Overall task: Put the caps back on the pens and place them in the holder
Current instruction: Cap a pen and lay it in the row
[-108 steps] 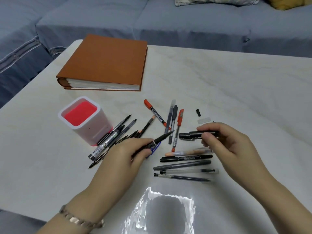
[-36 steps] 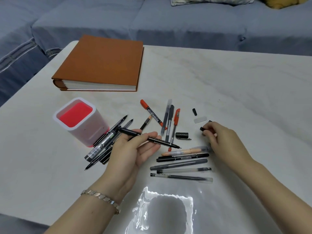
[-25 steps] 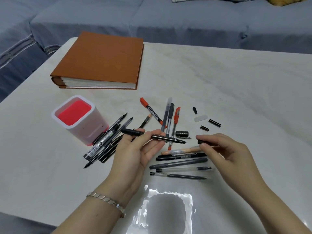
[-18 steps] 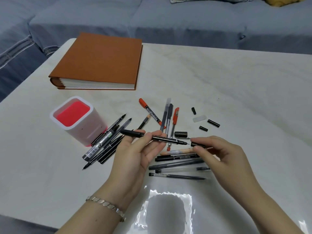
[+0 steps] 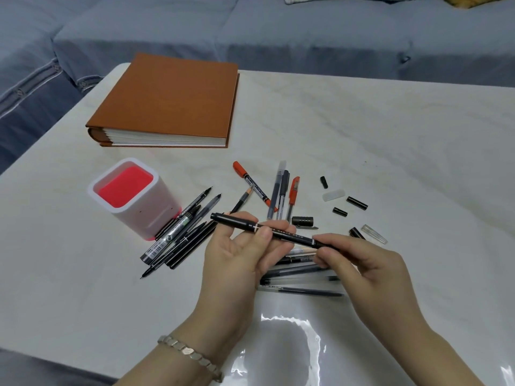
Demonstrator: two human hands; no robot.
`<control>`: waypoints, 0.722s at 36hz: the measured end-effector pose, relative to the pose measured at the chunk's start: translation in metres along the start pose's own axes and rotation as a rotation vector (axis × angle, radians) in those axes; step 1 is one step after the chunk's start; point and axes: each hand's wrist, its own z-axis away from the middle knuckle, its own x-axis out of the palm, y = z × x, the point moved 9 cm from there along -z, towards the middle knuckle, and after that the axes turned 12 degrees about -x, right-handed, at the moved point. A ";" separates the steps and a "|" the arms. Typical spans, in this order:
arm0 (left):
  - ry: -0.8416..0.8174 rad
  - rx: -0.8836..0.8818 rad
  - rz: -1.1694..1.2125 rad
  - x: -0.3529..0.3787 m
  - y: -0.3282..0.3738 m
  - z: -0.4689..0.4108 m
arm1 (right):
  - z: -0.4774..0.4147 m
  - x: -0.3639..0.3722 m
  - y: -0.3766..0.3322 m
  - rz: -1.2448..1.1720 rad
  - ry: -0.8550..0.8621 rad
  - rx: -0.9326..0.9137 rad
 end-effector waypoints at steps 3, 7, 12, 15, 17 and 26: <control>-0.014 0.030 -0.025 0.002 0.000 0.001 | 0.002 0.000 0.002 -0.035 0.020 0.014; -0.034 0.064 -0.099 0.003 0.004 0.000 | 0.003 0.002 0.014 -0.257 0.029 0.155; -0.044 -0.009 -0.195 -0.005 -0.001 -0.008 | 0.006 0.021 0.021 -0.240 -0.294 0.270; 0.004 -0.080 -0.267 -0.012 -0.014 -0.009 | 0.007 0.027 0.024 0.096 -0.426 0.174; 0.048 -0.077 -0.362 -0.018 -0.018 -0.008 | 0.008 0.034 0.022 0.217 -0.484 0.113; 0.404 0.278 -1.556 -0.075 0.026 -0.011 | 0.017 0.004 0.046 0.606 -0.365 -0.141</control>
